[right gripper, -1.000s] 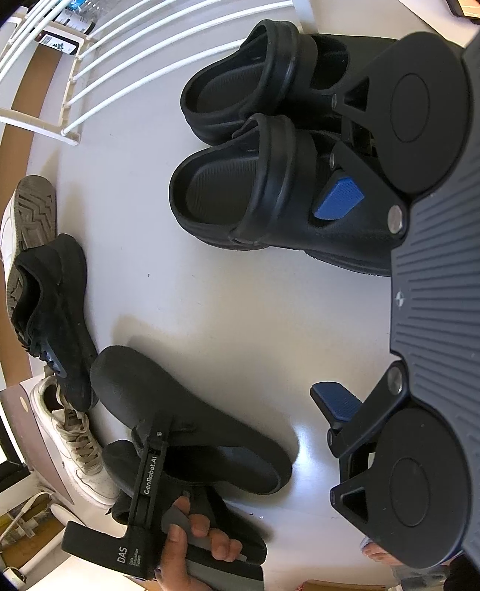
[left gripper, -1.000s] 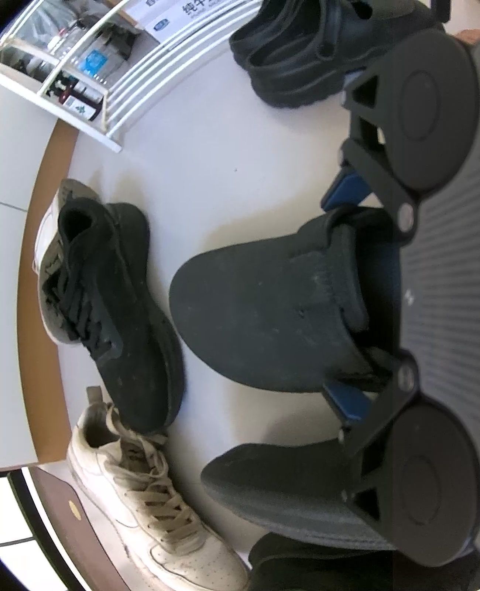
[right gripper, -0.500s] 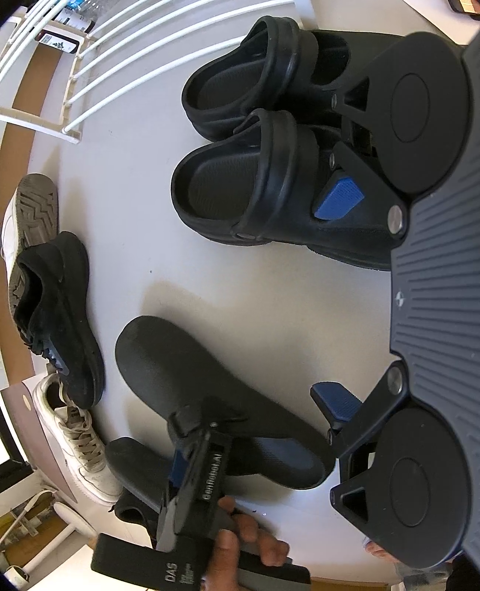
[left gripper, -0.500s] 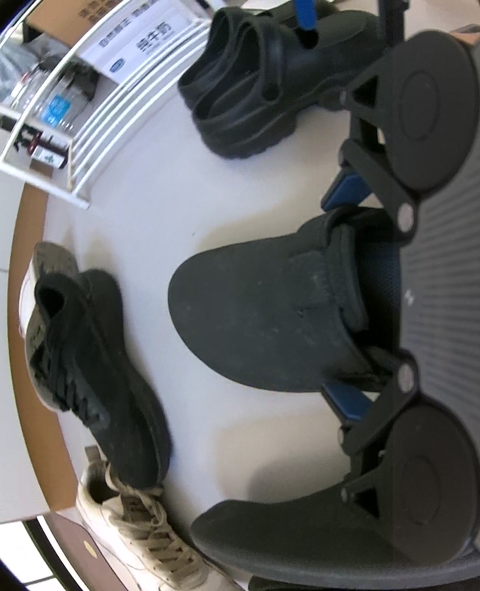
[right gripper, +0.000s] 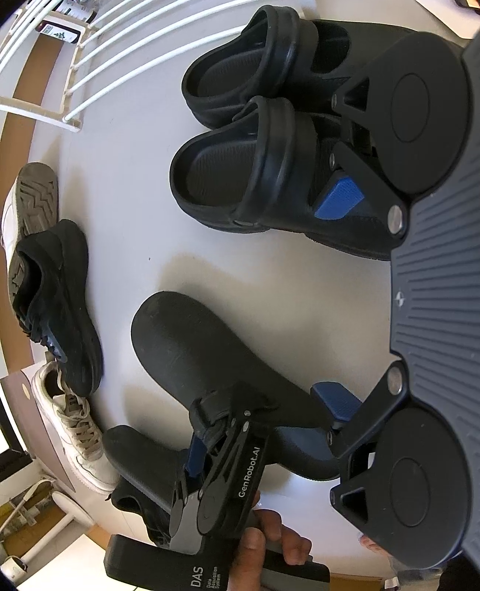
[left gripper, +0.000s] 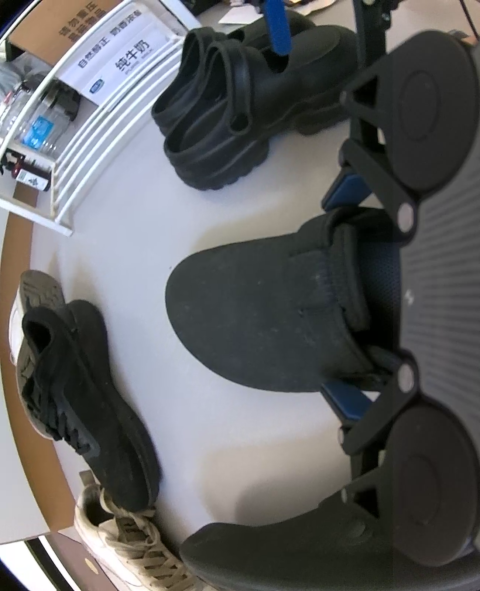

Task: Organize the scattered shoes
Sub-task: 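Carry the black strap slip-on with the left tool toward the right tool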

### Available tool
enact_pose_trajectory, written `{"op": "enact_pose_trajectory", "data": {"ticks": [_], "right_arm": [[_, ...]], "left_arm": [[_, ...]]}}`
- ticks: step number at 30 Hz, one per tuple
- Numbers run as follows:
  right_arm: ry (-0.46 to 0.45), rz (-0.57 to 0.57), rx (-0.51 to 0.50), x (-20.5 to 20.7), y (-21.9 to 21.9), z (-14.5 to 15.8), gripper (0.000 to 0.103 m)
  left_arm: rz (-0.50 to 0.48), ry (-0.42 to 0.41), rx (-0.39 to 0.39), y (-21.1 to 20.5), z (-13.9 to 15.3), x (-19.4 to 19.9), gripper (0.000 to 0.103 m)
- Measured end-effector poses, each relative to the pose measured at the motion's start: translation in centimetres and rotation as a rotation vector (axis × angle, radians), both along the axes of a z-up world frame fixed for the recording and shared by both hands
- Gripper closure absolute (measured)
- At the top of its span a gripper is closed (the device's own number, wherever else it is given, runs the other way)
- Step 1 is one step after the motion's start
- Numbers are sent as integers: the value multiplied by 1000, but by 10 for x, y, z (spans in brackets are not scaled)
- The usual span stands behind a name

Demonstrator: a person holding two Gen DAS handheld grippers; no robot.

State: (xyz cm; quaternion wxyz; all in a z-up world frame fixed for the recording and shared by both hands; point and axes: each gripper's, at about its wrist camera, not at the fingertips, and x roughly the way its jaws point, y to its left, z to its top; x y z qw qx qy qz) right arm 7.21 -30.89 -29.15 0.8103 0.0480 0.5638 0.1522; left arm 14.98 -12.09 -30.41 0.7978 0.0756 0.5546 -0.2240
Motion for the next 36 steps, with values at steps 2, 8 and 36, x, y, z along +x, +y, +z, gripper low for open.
{"op": "enact_pose_trajectory", "data": {"ticks": [2,8,36], "right_arm": [[-2,3,3,-1,0,1,5],[-20,18,19,0,7,5,5],[-343,786,-329,9,106,55,5]], "left_arm": [[0,10,2,1,1,-1,5],[17,46,-15,8,4,-5,5],[138,-69,-155,85,76,-37,5]]}}
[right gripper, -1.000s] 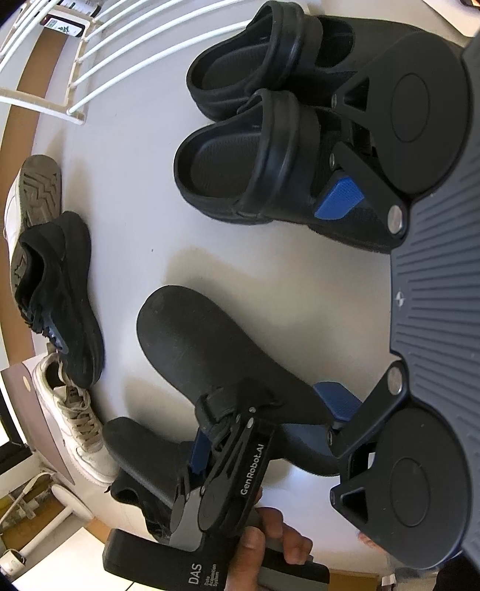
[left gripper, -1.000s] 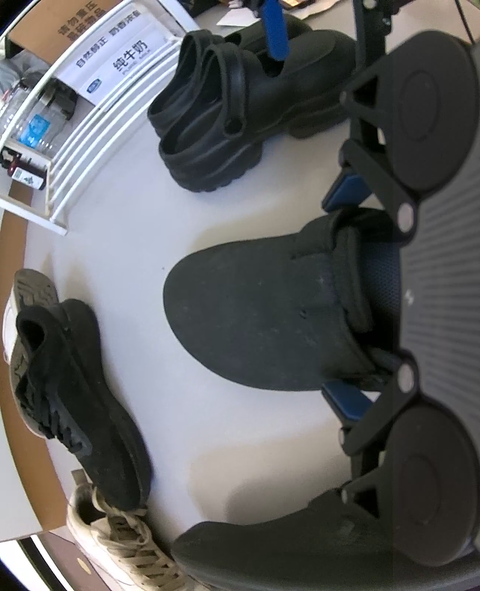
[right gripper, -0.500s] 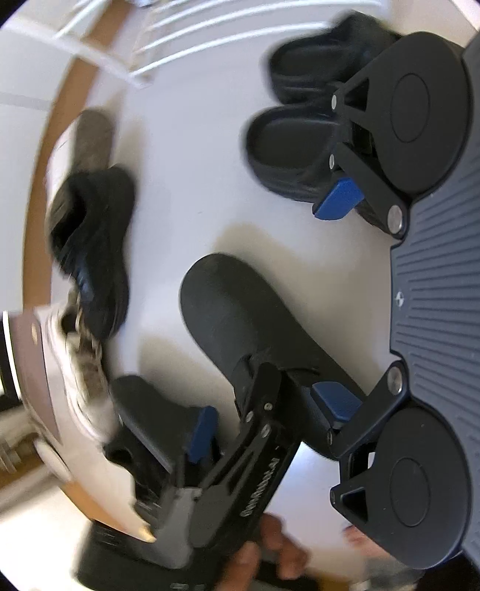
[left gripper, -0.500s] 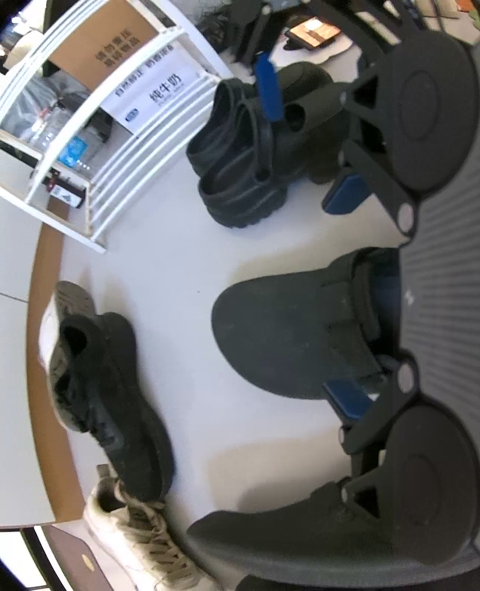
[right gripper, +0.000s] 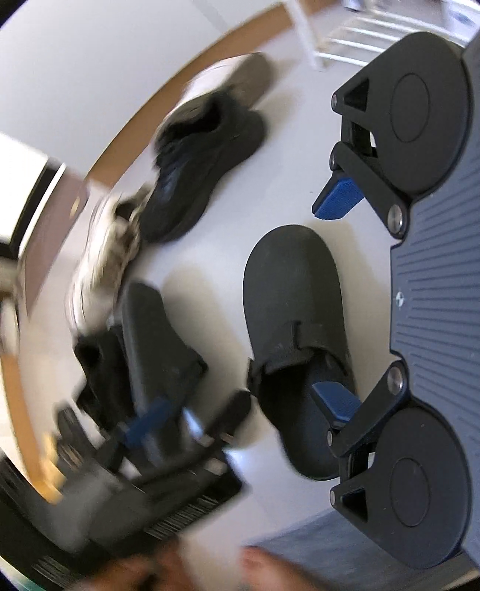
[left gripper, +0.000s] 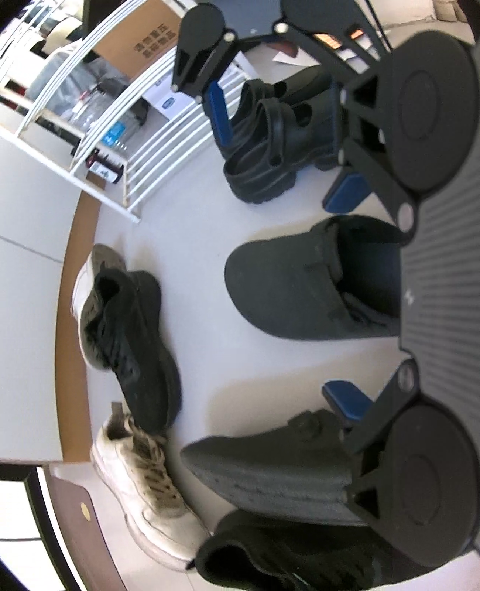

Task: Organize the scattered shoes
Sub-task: 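Carry the black strap slip-on with the left tool toward the right tool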

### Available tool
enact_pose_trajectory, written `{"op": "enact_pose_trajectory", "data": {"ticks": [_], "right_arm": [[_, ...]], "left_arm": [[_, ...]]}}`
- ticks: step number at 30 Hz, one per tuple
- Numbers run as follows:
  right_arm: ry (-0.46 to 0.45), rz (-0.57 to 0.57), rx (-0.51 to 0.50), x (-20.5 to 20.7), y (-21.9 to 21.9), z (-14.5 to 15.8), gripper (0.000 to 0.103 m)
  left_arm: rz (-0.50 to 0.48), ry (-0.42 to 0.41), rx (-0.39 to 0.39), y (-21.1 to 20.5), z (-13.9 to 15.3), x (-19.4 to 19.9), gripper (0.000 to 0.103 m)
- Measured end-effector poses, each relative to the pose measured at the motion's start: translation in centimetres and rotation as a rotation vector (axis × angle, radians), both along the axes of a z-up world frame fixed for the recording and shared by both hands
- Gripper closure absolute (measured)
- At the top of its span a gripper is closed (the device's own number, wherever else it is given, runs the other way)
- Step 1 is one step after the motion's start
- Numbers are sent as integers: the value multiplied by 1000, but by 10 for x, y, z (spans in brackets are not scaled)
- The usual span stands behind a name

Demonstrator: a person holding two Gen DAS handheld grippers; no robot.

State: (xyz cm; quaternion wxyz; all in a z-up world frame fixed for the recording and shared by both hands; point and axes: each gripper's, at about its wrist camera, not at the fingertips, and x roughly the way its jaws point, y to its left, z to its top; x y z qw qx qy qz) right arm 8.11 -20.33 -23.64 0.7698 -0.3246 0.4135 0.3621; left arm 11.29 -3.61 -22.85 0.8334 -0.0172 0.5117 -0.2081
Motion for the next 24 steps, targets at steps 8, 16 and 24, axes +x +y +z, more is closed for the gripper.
{"op": "enact_pose_trajectory", "data": {"ticks": [8,16,24], "right_arm": [[-9,-9,36,3,-8,-32,5],[-24,157,-43,-8,-2,-51,5],[-156,392,-158,-21,15,-65,5]], "left_arm": [[-14,52,27,11,-13,1,5],[0,79,33,14,-25,-3,5],[24,94,33,22,-28,-3,5]]}}
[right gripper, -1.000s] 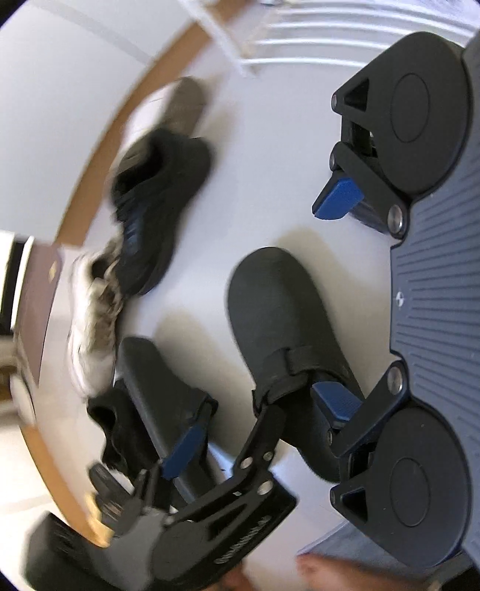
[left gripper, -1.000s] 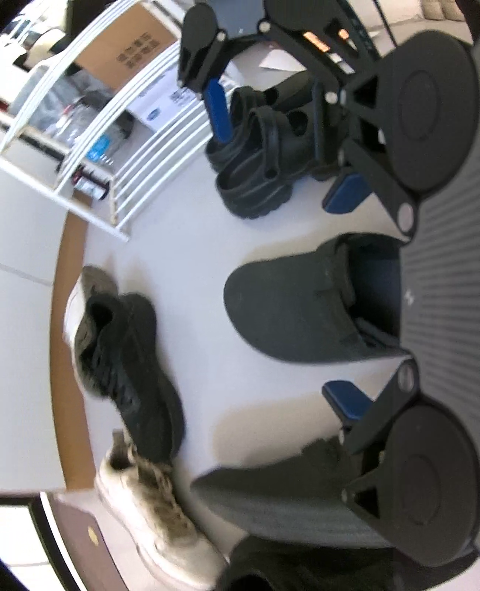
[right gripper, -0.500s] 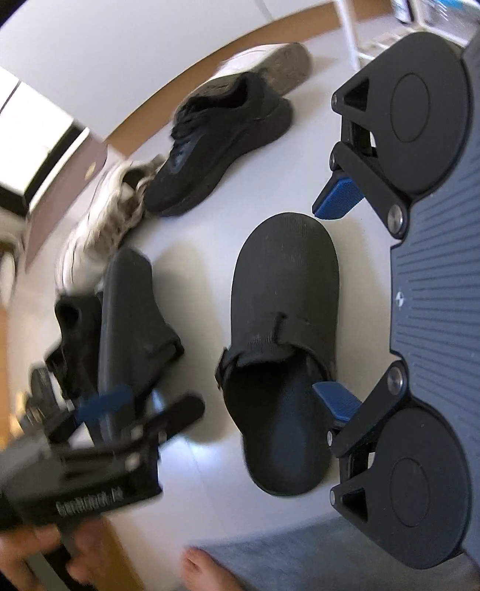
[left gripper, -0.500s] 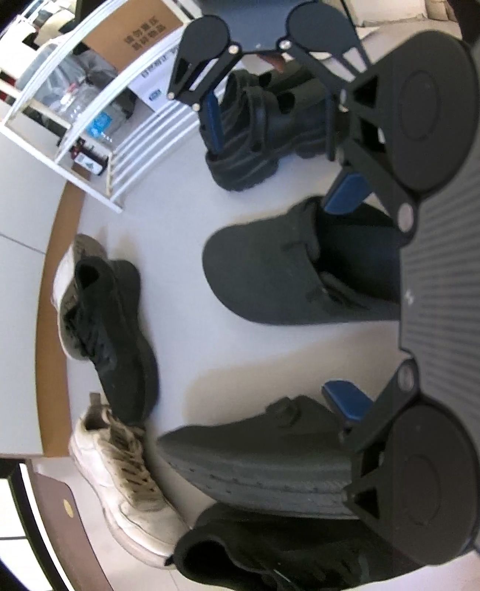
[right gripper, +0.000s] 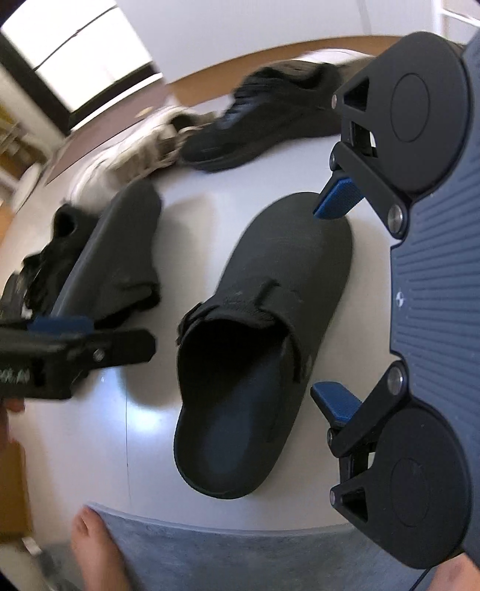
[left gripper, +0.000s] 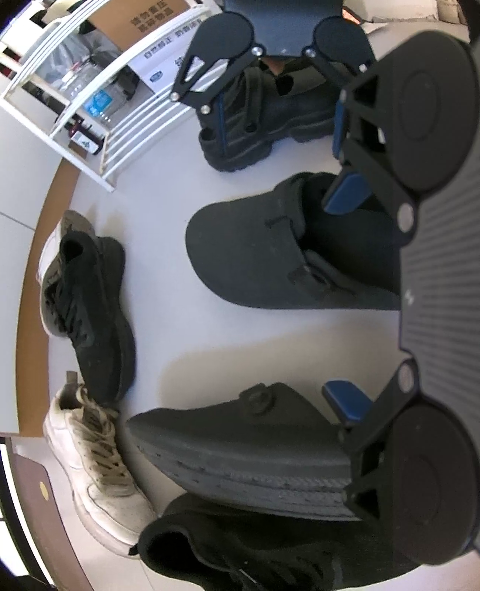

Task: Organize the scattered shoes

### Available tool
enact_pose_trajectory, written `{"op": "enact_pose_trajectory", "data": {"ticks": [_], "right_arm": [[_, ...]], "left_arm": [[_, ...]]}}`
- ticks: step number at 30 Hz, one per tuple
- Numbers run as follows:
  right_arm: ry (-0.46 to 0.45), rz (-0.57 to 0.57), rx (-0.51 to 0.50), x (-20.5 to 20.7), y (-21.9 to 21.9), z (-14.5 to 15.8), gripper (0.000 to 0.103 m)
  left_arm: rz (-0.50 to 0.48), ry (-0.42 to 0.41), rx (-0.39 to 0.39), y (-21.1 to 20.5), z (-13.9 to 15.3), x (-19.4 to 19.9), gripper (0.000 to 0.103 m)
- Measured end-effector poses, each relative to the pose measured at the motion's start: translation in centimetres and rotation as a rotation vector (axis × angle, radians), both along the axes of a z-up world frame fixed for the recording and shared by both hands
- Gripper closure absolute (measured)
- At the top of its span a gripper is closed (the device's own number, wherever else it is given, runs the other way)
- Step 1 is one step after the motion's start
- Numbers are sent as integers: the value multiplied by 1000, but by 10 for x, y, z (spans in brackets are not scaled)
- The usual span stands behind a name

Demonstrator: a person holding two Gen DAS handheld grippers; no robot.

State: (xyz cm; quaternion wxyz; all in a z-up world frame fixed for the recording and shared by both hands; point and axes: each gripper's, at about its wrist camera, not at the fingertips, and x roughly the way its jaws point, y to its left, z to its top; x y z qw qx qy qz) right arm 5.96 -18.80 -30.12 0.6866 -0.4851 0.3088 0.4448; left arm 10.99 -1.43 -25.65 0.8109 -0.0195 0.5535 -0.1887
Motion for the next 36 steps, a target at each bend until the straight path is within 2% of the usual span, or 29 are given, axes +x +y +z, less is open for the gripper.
{"op": "enact_pose_trajectory", "data": {"ticks": [4,8,14,18,20,26,28,32,36], "right_arm": [[0,53,-62,0,5,-9,6],[-51,146,-140,-3,9,-19,6],[-134,341,-171,-9,22,-18,6],[-164,476,-244,-13,31,-28,5],[-171,503,-267,-15,36,-34,5],[-149,472,-222,-13,42,-39,7],[-122,451,-210,-12,43,-39,16],[-116,410,-190,-14,42,-39,17],[-98,314,-168,-10,43,-38,17]], "left_arm": [[-9,2,-5,-1,0,-1,5],[-9,8,-9,0,-1,-1,5],[4,10,-9,6,-1,0,5],[14,18,-9,10,-3,0,5],[15,22,-9,10,-4,0,5],[22,35,-14,11,-5,1,5],[23,33,-10,11,-4,1,5],[27,34,-10,11,-5,2,5],[33,37,-8,10,-6,3,5]]}}
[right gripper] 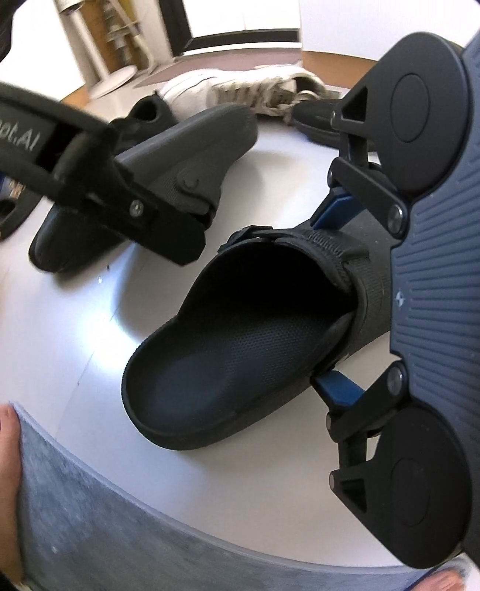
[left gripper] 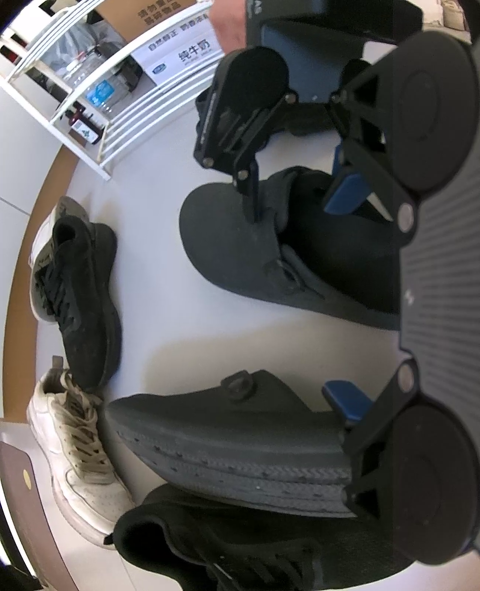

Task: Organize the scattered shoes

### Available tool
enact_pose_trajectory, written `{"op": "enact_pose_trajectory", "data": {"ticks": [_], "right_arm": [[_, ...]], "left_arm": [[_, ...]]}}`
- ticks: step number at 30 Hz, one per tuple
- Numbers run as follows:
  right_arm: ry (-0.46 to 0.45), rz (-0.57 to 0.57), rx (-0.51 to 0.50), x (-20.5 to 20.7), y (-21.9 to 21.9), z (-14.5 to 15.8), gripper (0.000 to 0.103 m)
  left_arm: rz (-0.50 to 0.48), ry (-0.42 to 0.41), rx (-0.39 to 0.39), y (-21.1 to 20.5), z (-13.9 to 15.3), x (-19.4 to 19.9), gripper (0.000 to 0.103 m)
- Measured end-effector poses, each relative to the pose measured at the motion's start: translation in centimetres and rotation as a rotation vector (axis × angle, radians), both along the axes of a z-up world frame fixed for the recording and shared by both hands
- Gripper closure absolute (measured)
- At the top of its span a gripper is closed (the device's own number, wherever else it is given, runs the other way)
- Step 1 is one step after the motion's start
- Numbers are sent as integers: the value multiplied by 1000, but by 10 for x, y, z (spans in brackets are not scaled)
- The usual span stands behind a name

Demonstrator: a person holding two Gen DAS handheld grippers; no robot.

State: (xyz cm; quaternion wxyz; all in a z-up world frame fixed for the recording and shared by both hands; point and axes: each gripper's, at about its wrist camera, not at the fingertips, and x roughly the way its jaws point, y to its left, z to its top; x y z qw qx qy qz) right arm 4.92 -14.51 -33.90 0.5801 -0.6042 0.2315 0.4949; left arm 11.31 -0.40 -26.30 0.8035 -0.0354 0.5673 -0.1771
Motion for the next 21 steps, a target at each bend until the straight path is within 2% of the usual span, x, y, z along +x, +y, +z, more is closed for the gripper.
{"op": "enact_pose_trajectory", "data": {"ticks": [4,11,17,21], "right_arm": [[20,-106,11,6,1,1,17],[46,-193,42,16,2,4,18],[90,-309,109,29,1,10,19],[159,-420,157,42,2,17,19]], "left_arm": [[3,-1,3,0,-1,0,5],[18,-14,5,2,2,-2,5],[36,-32,5,4,5,-3,5],[42,-39,5,5,6,-2,5]]}}
